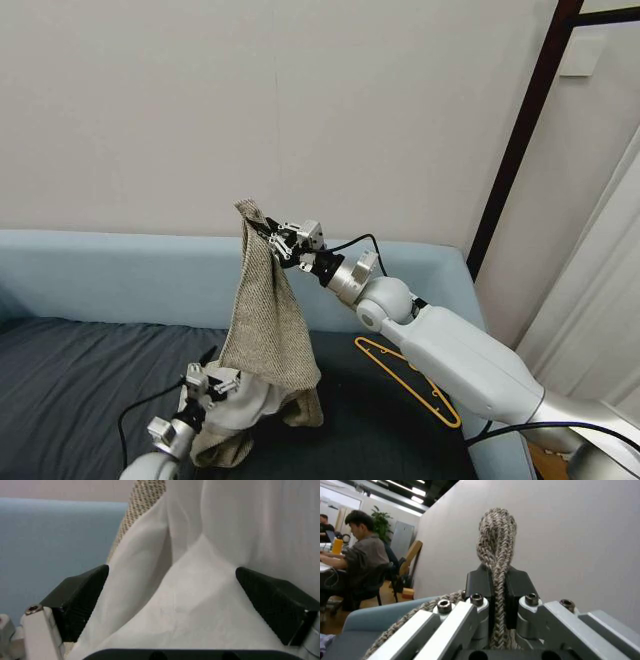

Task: Pick up the clothes from the sofa and hang them on the clothes hanger.

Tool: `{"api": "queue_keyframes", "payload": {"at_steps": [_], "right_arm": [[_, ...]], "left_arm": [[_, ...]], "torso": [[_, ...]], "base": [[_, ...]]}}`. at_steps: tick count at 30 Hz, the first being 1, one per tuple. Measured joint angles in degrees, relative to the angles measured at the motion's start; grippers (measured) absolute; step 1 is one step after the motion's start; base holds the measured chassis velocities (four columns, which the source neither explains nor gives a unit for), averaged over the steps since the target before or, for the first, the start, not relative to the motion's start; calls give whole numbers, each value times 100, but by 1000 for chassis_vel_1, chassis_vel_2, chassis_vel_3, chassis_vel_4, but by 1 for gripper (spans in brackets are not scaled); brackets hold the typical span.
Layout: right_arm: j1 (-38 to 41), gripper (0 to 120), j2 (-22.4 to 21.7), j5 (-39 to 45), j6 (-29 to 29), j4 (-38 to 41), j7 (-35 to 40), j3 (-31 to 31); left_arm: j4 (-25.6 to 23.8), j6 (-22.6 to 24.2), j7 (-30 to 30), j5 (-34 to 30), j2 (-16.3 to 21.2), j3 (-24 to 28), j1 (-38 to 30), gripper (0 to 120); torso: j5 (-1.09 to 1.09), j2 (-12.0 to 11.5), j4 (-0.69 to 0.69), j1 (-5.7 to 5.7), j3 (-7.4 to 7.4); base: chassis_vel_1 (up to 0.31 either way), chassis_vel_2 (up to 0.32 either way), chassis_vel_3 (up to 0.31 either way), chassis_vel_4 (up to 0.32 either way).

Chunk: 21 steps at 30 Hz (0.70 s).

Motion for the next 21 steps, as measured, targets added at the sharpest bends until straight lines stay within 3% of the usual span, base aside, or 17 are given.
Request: {"api": "queue_keyframes", "payload": {"at_steps": [12, 17, 19, 21], "right_arm": [[69, 4, 49, -37, 1, -72, 133, 55], [21, 4, -10, -127, 9, -237, 178, 117], [-75, 4, -57, -197, 31, -364, 152, 203], [-97, 4, -69, -205, 35, -376, 140, 219]], "left_arm": [[-59, -43, -237, 213, -386, 173, 97, 100], [-180, -135, -146, 125, -134, 22, 316, 100], [-277, -193, 232, -174, 213, -268, 543, 100], [-308, -193, 324, -250, 304, -336, 594, 100]], "torso": [[-3, 0, -2, 0, 0], [-1, 0, -3, 0, 0], [-3, 0, 0, 0, 0], [-3, 0, 0, 0, 0]], "base": [[0, 0, 0, 0], [0, 0, 0, 0], [0, 0, 0, 0], [0, 0, 0, 0]]}}
